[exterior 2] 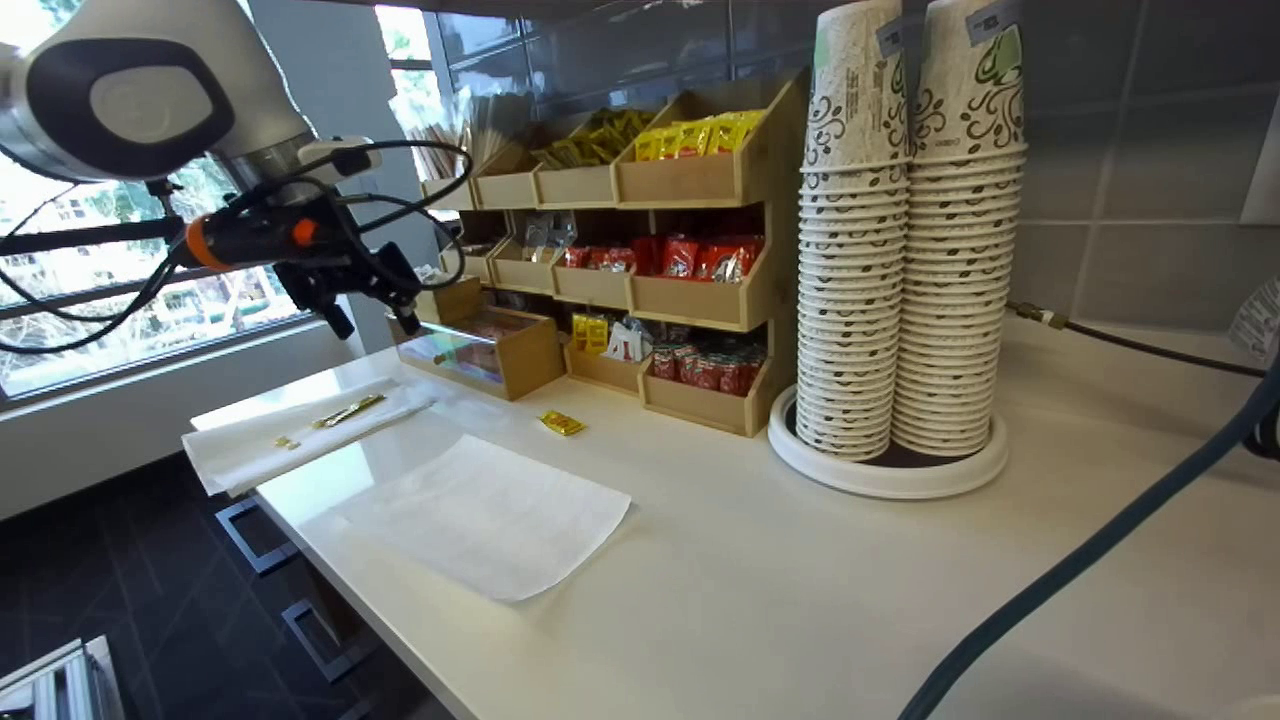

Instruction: Put the orange sachet on the wooden stand.

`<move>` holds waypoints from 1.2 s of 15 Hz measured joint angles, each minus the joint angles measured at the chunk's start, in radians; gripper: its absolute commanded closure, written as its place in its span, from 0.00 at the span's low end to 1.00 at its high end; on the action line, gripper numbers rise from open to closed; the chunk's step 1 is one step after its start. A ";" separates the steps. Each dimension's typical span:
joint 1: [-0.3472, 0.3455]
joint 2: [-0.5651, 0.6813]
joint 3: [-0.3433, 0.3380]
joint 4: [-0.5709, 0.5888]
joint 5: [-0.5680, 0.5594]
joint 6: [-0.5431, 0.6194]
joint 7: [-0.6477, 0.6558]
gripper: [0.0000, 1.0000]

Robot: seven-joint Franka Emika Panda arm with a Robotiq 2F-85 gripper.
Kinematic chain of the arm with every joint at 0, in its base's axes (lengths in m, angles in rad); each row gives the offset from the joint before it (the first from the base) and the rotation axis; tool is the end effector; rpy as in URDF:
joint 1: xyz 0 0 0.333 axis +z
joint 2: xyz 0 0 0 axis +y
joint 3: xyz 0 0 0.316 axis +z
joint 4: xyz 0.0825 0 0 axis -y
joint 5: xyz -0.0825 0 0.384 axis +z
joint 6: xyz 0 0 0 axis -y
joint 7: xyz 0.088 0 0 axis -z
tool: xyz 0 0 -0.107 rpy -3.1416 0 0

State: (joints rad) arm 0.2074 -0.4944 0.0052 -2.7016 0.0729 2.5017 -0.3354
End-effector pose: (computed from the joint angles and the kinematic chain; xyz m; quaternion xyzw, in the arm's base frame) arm 0.3870 0.0830 0.4116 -0.9587 -0.2426 -0.1479 0.0155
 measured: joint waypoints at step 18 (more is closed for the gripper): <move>0.042 0.174 -0.156 0.059 0.055 0.114 -0.447 0.00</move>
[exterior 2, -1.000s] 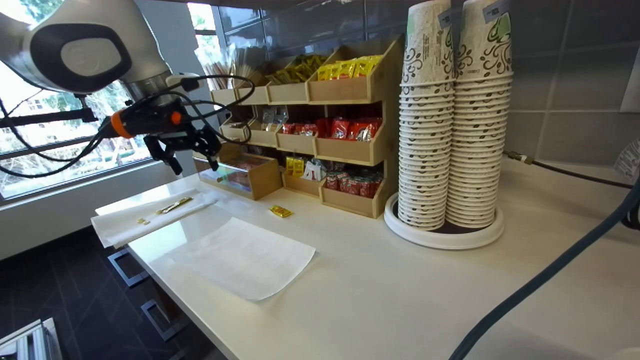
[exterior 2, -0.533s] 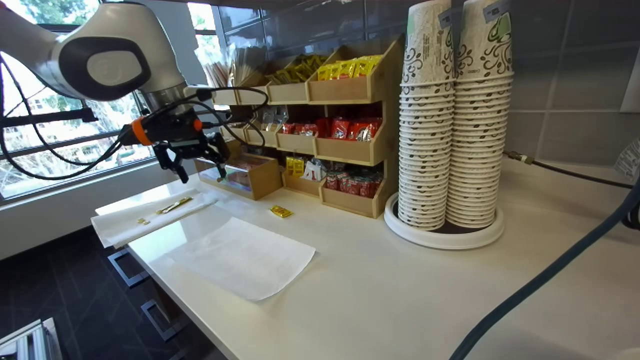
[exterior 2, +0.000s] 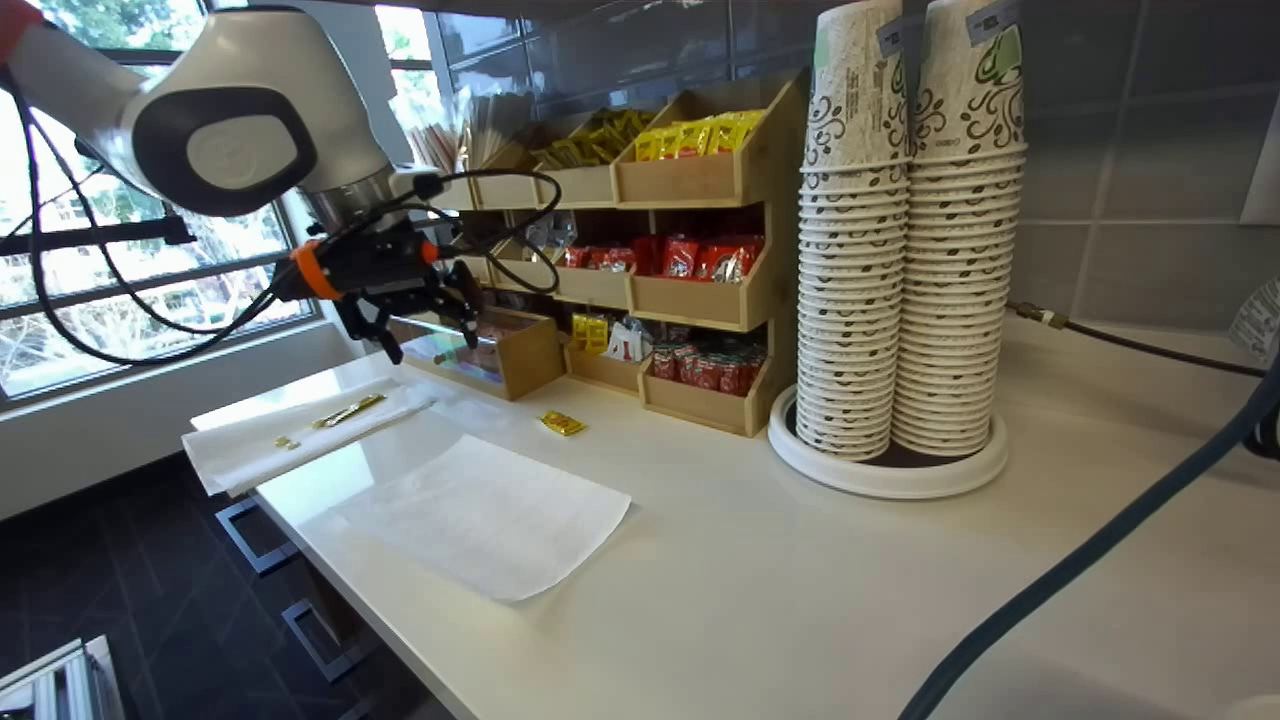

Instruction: Put the orange sachet on the wooden stand.

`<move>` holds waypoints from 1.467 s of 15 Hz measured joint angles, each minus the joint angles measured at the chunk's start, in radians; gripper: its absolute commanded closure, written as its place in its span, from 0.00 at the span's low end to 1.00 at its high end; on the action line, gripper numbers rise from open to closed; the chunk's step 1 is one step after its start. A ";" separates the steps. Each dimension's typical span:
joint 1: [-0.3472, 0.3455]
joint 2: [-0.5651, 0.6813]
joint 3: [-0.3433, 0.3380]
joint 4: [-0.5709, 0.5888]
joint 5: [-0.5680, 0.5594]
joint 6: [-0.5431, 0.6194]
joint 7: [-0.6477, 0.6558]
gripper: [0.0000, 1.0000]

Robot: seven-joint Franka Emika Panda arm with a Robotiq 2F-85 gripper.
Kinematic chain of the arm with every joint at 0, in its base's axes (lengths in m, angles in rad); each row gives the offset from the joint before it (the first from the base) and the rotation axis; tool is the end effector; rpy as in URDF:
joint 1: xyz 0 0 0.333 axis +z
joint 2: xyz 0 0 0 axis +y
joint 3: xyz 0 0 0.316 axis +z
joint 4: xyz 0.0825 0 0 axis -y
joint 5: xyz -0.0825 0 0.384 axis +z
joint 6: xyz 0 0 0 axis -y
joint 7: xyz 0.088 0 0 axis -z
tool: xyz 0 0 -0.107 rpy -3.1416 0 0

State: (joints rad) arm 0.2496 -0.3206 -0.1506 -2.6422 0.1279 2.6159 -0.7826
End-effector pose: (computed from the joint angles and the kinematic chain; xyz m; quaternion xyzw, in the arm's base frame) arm 0.4291 0.0409 0.3786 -0.9133 -0.3759 -0.1562 0.0119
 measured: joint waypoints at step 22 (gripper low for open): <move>-0.153 0.374 0.072 0.219 0.385 0.027 -0.676 0.00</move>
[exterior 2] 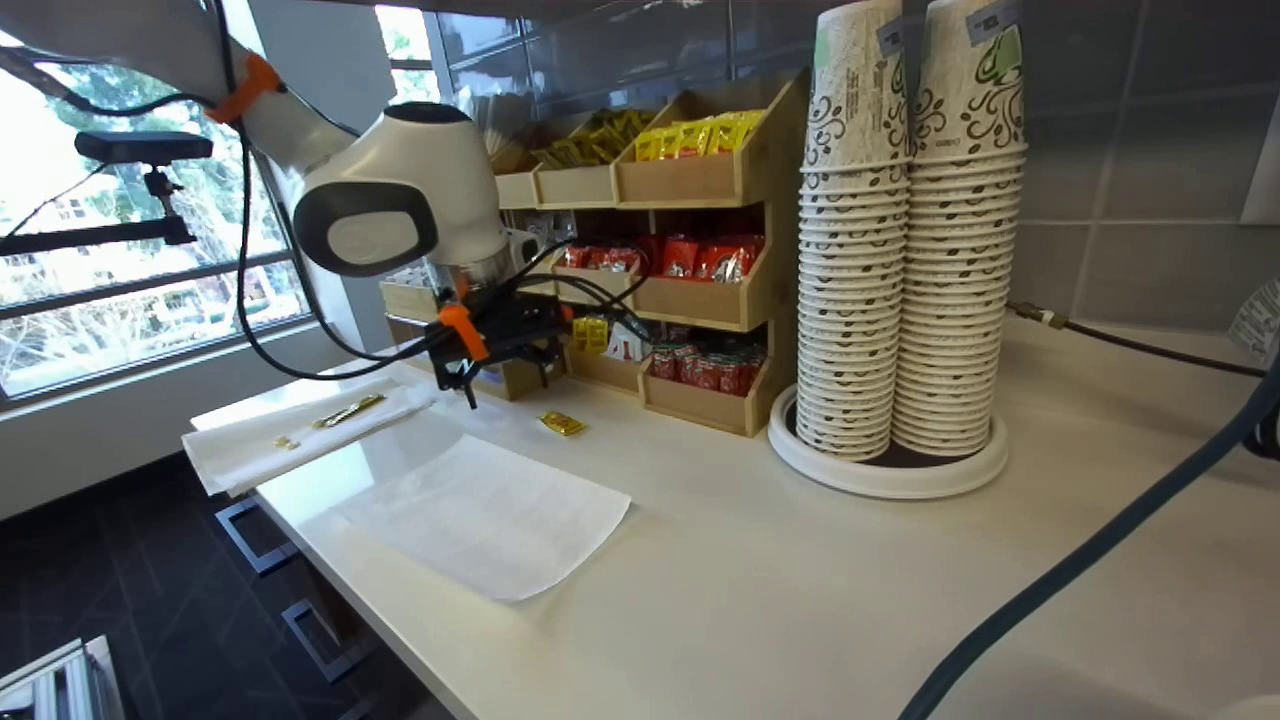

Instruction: Put the orange sachet on the wooden stand.

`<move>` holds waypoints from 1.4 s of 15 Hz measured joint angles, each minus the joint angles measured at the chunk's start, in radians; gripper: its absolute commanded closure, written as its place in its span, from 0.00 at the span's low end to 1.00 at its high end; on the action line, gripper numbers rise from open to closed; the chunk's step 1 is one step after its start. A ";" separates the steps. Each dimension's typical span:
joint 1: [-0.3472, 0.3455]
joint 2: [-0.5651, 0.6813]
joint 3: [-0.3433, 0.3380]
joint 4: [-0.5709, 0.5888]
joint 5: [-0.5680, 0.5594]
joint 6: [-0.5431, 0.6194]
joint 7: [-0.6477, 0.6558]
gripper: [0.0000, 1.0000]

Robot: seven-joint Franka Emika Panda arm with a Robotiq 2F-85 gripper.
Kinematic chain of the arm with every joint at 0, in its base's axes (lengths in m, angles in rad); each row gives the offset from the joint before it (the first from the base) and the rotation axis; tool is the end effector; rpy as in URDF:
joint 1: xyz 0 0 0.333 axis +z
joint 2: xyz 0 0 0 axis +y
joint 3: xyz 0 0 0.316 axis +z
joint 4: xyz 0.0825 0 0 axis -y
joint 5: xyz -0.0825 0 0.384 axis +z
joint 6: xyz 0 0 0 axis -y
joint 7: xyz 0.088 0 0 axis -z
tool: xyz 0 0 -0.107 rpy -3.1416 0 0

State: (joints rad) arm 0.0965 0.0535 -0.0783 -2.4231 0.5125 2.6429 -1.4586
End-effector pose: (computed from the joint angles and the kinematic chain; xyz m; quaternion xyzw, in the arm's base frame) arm 0.5032 -0.0037 0.3000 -0.8555 -0.4926 -0.1513 0.0499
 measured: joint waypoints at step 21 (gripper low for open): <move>-0.154 0.150 0.134 0.120 -0.005 0.000 -0.049 0.64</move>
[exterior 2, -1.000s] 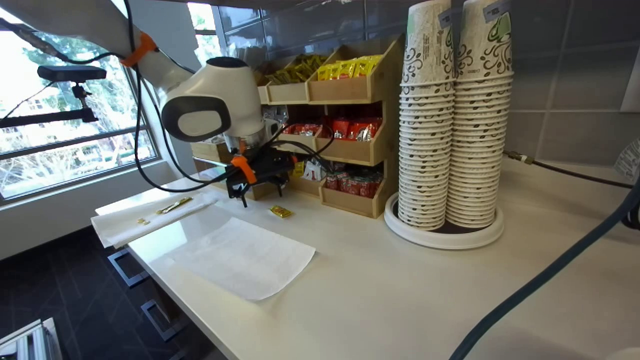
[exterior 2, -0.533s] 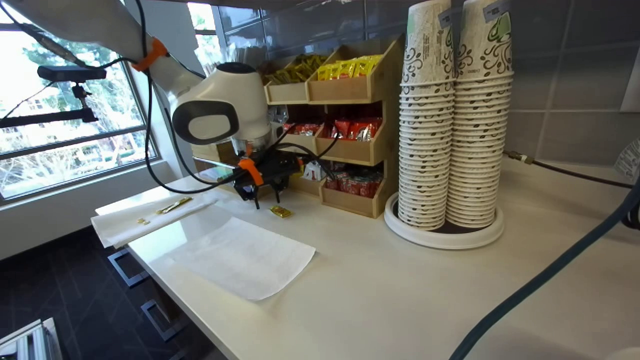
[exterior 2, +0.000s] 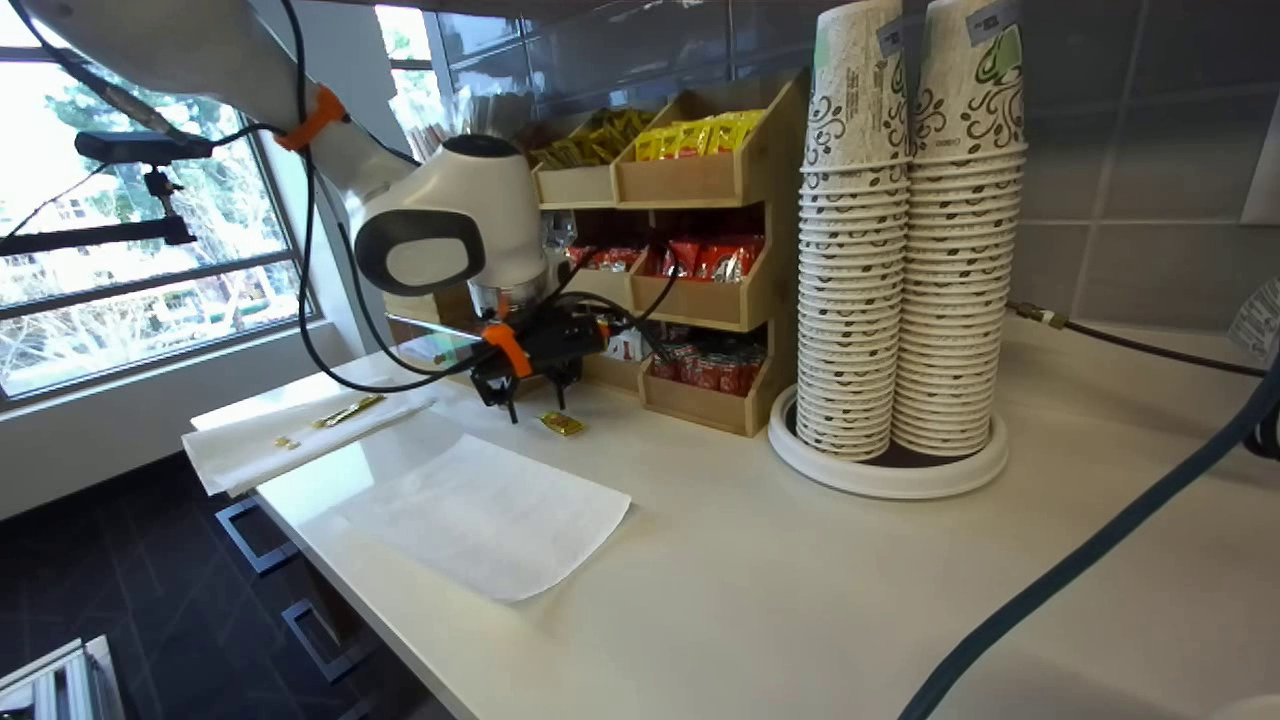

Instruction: Put the orange sachet on the wooden stand.

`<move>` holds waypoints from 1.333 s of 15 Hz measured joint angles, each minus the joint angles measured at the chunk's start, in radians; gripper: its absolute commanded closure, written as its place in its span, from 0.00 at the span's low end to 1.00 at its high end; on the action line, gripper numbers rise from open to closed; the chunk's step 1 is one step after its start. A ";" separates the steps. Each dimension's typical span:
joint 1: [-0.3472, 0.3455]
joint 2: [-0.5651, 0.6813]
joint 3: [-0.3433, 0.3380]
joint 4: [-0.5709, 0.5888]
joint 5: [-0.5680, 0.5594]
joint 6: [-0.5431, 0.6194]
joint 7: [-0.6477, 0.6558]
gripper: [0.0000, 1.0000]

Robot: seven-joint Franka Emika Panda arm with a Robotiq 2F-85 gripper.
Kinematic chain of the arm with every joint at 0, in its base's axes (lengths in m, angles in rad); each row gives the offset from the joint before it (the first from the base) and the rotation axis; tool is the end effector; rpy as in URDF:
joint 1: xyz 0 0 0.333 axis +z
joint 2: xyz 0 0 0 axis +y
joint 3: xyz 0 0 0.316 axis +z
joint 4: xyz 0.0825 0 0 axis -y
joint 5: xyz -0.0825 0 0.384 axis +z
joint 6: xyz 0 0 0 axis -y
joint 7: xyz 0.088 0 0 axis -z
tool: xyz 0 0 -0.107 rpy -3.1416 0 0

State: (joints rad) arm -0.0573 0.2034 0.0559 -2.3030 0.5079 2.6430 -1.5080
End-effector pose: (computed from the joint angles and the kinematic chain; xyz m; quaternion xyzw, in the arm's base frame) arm 0.5380 -0.0134 0.2697 -0.8493 -0.5047 -0.1436 0.0577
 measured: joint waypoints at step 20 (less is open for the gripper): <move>-0.037 -0.069 0.040 -0.001 0.150 0.116 0.005 1.00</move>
State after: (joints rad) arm -0.0940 0.1344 0.0963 -2.3041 0.6577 2.7587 -1.5032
